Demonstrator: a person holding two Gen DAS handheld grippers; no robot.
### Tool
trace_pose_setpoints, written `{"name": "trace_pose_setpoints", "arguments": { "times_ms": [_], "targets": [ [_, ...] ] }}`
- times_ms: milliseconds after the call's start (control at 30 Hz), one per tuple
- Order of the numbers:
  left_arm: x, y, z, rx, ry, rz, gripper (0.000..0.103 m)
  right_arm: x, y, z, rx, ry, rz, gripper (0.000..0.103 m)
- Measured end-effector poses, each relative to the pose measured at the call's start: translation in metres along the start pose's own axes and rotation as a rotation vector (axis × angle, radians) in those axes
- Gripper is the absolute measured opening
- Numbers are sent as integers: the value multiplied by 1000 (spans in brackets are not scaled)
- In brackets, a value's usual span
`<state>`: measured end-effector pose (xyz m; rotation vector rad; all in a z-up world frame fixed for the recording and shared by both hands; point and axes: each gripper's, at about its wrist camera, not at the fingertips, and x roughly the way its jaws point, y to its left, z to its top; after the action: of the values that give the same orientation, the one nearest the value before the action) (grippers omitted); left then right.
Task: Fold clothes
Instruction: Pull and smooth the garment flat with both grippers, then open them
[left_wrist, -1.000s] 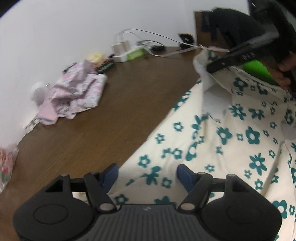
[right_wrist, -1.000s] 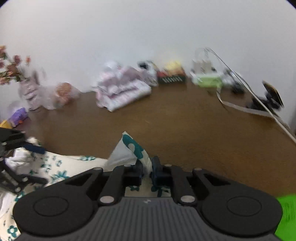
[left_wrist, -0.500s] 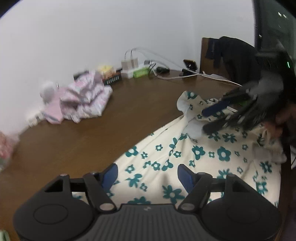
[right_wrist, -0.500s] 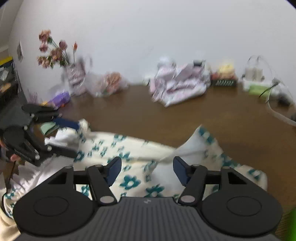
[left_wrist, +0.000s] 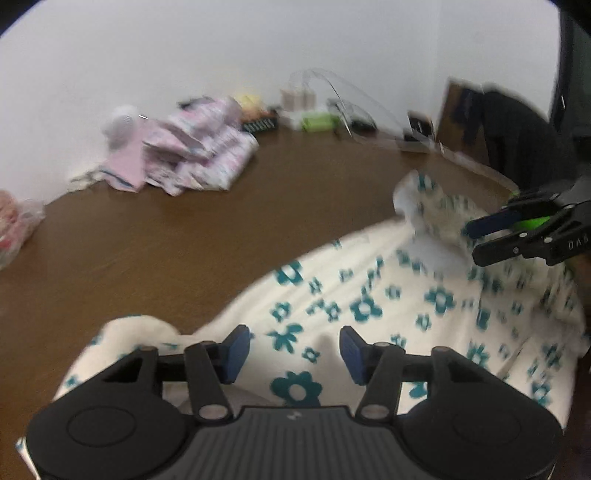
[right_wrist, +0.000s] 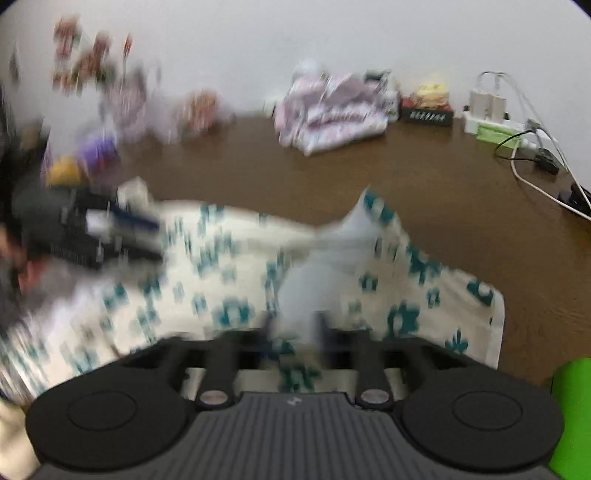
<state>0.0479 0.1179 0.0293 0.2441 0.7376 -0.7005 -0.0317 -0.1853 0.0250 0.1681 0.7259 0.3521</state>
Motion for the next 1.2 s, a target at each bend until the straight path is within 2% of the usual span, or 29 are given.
{"name": "trace_pose_setpoints", "arguments": {
  "times_ms": [33,100,200,267,300,367,400,433,467,533,600,700,800,867,933,1000,1067,1167,1200],
  "targets": [
    [-8,6,-1,-41,-22,-4,66,5,-7,8,77,-15,33,68],
    [-19,18,-5,-117,-42,-13,66,23,-21,20,219,-13,87,68],
    [-14,29,-11,-193,6,8,64,58,-38,29,372,41,134,60],
    [-10,33,-13,-230,34,42,56,73,-41,27,427,51,147,44],
    [-8,35,-14,-248,36,47,55,80,-43,26,454,55,154,39],
    [-4,40,-15,-290,29,39,51,87,-41,22,425,26,155,7],
    [-2,43,-15,-307,23,45,47,89,-39,19,390,2,149,5],
    [0,45,-16,-325,17,50,37,91,-38,16,356,-21,143,4],
    [2,48,-16,-338,13,59,22,89,-37,16,345,-28,135,3],
    [7,50,-19,-347,19,74,7,82,-35,16,330,-37,116,3],
    [8,52,-22,-362,20,66,8,75,-33,17,316,-46,98,5],
    [4,56,-27,-383,14,48,9,64,-31,17,294,-59,71,19],
    [-3,53,-30,-376,13,64,18,54,-28,17,272,-72,44,31],
    [-11,49,-30,-368,20,94,20,47,-26,18,257,-80,26,52],
    [-28,36,-28,-328,13,126,24,40,-25,18,243,-89,8,52],
    [-53,15,-29,-260,-15,140,39,16,-13,12,149,-76,23,52],
    [-78,-9,-38,-191,-48,133,70,-6,2,-2,28,-45,8,53],
    [-110,-52,-73,-71,-51,88,79,-35,21,-33,-155,10,-41,53],
    [-117,-65,-87,-35,-45,75,80,-40,20,-44,-165,28,-32,53]
  ]
}}
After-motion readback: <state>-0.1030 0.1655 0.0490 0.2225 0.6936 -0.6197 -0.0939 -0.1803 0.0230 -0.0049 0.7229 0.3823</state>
